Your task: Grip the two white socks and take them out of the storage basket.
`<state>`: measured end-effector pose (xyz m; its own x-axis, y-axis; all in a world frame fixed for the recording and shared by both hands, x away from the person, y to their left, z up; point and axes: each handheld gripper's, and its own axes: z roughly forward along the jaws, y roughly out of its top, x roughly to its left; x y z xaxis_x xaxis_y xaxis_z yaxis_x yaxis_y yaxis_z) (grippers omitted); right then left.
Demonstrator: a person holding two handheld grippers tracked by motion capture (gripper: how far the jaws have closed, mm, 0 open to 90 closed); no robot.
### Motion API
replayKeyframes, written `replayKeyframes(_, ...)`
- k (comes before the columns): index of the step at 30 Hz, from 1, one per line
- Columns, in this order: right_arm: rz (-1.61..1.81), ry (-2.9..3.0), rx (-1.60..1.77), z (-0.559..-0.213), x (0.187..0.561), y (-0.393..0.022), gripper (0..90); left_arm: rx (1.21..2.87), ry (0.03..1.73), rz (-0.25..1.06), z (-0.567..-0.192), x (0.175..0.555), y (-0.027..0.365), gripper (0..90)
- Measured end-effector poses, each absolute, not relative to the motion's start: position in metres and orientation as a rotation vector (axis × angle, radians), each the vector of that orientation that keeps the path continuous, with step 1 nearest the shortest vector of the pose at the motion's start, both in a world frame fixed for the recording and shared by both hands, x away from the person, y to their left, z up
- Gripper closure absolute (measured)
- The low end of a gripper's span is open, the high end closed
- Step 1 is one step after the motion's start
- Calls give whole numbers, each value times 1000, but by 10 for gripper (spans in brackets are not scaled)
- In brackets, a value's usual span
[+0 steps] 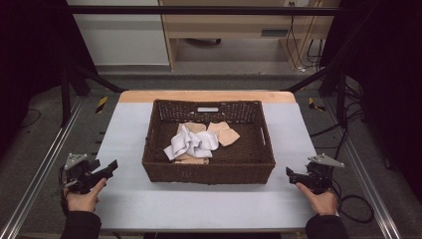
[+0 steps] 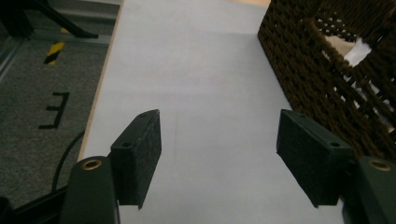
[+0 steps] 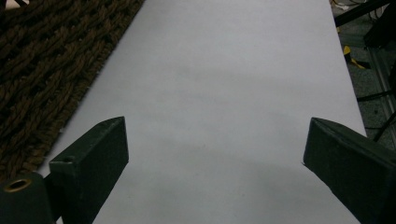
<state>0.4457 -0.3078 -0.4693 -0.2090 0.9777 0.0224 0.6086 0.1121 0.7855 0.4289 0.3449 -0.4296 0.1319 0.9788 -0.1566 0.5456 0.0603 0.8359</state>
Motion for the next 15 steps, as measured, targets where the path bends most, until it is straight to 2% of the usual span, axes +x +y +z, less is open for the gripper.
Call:
replayKeyframes(4,976,1853,1528,-467,443,-309,39,1574,1478,709,-416,426,338,355)
replayKeyframes(15,926,1874,1506,-468,444,-308,58,1590,1404,754,-385,423,318,434)
